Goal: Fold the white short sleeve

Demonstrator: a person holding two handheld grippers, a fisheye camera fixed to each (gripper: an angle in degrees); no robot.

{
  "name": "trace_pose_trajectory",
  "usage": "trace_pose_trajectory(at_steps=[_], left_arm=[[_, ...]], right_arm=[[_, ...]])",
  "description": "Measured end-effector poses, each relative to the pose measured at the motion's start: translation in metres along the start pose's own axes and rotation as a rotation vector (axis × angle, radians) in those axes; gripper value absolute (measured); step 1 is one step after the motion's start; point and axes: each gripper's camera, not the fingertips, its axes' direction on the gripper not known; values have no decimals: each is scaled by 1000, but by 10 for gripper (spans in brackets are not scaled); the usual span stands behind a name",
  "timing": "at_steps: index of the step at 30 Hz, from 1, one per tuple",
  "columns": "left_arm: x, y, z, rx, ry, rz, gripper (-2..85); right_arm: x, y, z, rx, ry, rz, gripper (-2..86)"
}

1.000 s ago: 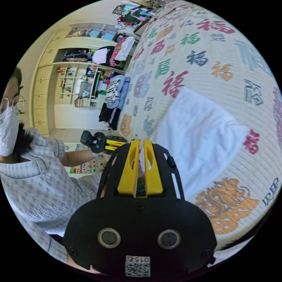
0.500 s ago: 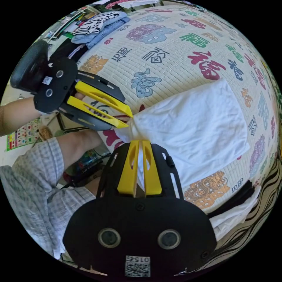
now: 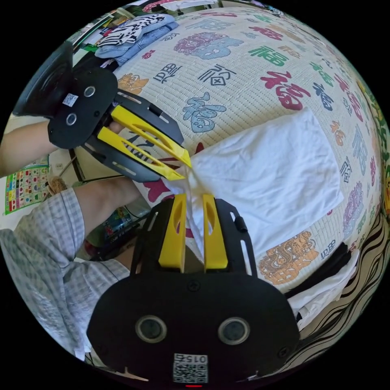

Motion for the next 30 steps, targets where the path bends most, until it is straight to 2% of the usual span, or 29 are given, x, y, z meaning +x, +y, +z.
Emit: trace_pose_trajectory(at_steps=[3,7,16,22,30], left_arm=[[-4,-1,-2,-4,11,-4,49],[-8,-5,-9,-1,10,-3,41],[-19,-9,-31,60,33,-22,36],[-23,-16,-37,73,30,-3,-1],[-28,-19,-51,94,16,-17,-9]], right_arm=[[-3,3,6,-2,41,17,47],[5,12,3,51,-29,88,-4],[21,41,-18,121,-192,137,-9],[24,56,-25,117,-219,123,-5],[32,78,-31,107,-227,126,-3]])
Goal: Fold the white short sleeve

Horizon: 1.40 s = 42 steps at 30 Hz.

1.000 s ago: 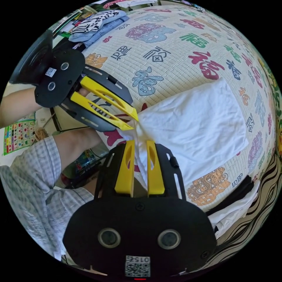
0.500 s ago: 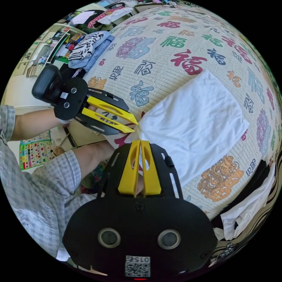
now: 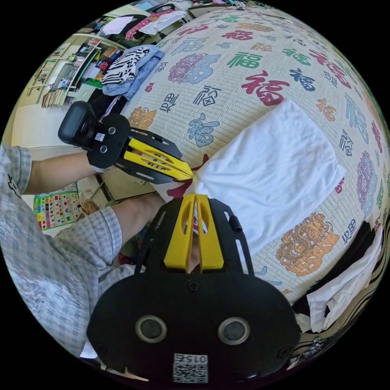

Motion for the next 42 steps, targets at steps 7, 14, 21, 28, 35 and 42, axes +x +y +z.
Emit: trace_pose_trajectory(at_steps=[7,14,21,28,35,42], left_arm=[[-2,4,-18,-28,30,-43,-9],[-1,1,-12,-91,71,-58,-9],[-20,-9,-2,-192,132,-129,-1],[-105,-38,-53,90,119,-435,78],[-185,-65,-14,131,252,-686,111],[-197,-73,-1,79,306,-744,105]], right_arm=[[6,23,-4,-33,-38,-10,-4],[3,53,11,-143,-12,-65,-6],[23,87,0,-119,-39,35,13],[126,157,-95,301,-160,374,77],[226,196,-100,401,-236,582,112],[243,220,-88,442,-404,572,87]])
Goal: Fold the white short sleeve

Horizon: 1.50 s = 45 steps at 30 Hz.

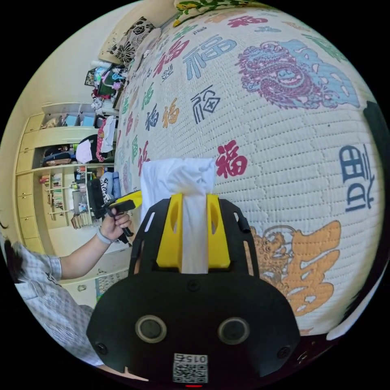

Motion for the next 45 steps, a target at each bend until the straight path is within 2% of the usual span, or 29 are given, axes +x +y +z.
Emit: trace_pose_trajectory(at_steps=[6,8,10,15,21,27,30,33,35,37,39,40,42,45], left_arm=[[-10,-3,-9,-60,59,-51,61],[0,-4,-16,-74,60,-25,48],[37,-1,-36,-21,80,116,42],[128,11,-71,61,145,338,33],[224,18,-78,163,165,548,30],[289,11,-58,189,373,671,30],[307,-2,-42,165,486,637,32],[305,-21,-16,143,565,504,34],[298,-31,6,153,496,429,34],[284,-38,40,134,213,397,26],[264,-38,53,84,107,289,20],[250,-31,45,102,185,213,17],[233,-12,22,184,267,192,14],[203,35,-17,187,196,159,11]], right_arm=[[22,17,-16,-41,-178,31,42],[19,32,-35,-28,-210,1,27],[8,49,-61,3,-203,-81,21],[-10,117,-167,220,-287,-177,13],[-38,209,-298,462,-120,-275,11],[-50,282,-385,744,-13,-149,13],[-51,295,-417,815,31,-22,17],[-44,274,-434,779,175,43,25],[-22,229,-428,659,367,106,33],[8,191,-411,576,471,197,30],[36,162,-390,452,527,319,36],[38,157,-382,449,562,351,36],[20,163,-371,522,561,269,26],[-13,175,-334,473,548,142,12]])
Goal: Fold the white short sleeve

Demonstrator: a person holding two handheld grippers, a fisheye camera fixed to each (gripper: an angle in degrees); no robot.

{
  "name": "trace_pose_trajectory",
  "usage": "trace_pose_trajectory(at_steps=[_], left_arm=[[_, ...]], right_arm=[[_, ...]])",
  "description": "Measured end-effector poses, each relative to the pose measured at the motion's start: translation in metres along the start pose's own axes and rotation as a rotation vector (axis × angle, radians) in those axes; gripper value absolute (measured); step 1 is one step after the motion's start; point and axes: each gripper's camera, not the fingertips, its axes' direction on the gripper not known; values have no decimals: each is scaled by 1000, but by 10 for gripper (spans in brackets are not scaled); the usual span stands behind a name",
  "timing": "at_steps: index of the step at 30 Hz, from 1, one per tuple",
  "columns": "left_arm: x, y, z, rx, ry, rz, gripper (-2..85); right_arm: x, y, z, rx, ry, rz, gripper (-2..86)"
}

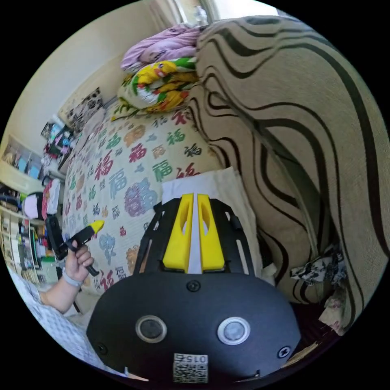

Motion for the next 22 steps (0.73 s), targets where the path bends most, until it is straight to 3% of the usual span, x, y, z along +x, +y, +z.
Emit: trace_pose_trajectory(at_steps=[6,13,19,22], left_arm=[[-45,108,-136,-64,-277,-143,14],[-110,239,-377,157,-710,-498,58],[-169,316,-546,216,-987,-610,98],[-213,330,-586,155,-1027,-676,107]], right_arm=[[-120,79,33,-132,-97,-242,4],[-289,172,113,-474,-538,-362,3],[-405,234,135,-618,-608,-433,1],[-442,256,131,-640,-642,-402,0]])
